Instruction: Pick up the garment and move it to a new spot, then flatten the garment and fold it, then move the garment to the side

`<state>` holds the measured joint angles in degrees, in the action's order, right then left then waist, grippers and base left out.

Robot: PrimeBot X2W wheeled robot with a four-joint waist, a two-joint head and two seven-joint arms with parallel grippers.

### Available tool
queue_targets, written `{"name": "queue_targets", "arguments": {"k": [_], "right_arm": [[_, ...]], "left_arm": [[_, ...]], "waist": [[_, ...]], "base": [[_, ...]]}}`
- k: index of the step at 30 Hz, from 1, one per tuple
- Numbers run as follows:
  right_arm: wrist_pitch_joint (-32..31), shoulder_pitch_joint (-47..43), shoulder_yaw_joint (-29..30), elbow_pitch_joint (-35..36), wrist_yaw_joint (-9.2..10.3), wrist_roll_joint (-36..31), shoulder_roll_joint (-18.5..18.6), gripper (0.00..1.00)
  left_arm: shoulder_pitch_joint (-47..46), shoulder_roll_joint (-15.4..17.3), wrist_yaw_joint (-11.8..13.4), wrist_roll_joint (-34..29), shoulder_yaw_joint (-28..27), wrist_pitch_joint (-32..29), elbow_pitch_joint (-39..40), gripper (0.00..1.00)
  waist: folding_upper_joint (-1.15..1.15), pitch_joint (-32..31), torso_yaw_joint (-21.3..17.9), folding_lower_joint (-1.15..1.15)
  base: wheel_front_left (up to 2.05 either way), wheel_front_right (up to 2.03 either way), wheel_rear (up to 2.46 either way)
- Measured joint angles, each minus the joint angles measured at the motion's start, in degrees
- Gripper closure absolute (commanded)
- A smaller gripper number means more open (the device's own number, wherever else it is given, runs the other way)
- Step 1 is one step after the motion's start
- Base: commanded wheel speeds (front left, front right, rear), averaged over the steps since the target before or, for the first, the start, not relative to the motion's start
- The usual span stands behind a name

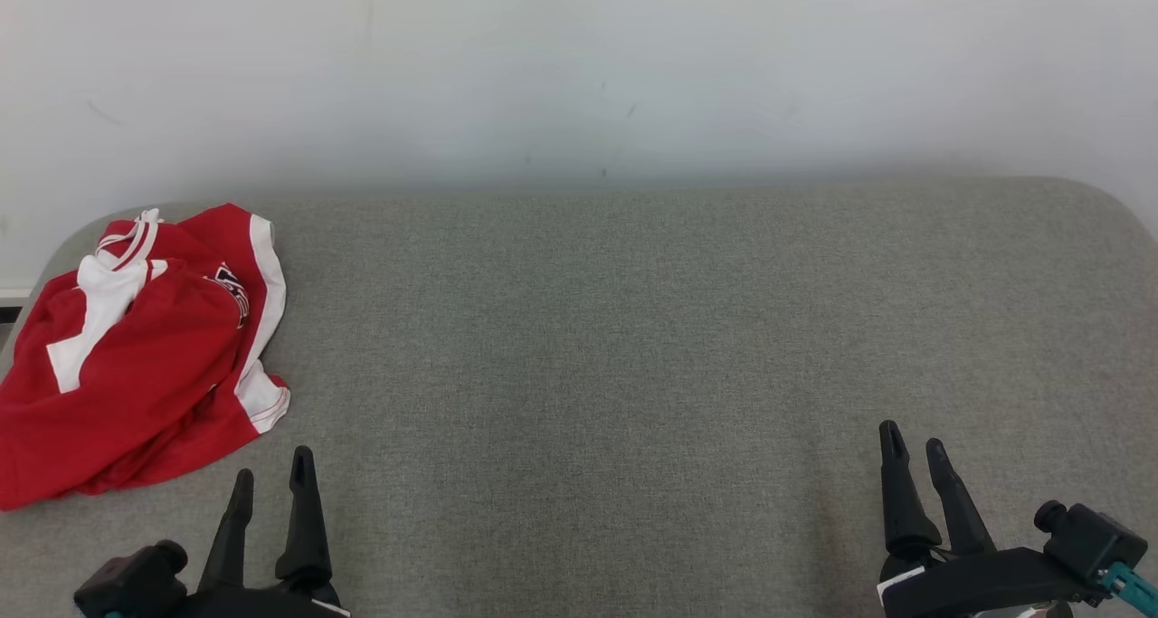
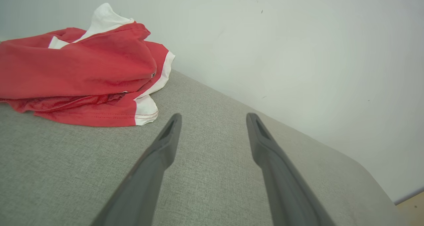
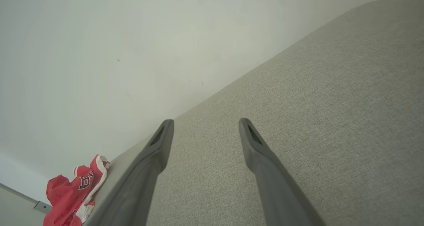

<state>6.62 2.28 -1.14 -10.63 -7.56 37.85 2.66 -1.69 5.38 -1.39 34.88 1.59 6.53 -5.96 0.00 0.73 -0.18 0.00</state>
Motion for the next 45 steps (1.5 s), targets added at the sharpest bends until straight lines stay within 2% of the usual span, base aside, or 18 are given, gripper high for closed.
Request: {"name": "queue_targets", "arguments": {"k": [27,45], "right_arm": [[3.71,-0.4,-1.07,0.91,0.0,-16.8,0.04,0.0],[6.01,-0.8,-0.83,1.87,0.0,-25.01,0.09,0.0]], "left_arm": [[0.58,3.21,1.24,-14.94,3.66,3.91,2.63,0.0],[1.88,3.47,1.91,-21.92,2.53,6.02,4.92,0.0]], "waist": [[0.0,-0.3,0.0,0.01],[0.0,-0.47,-0.01,0.0]], "base": [[0.0,0.0,0.0],[0.0,0.0,0.0]]}}
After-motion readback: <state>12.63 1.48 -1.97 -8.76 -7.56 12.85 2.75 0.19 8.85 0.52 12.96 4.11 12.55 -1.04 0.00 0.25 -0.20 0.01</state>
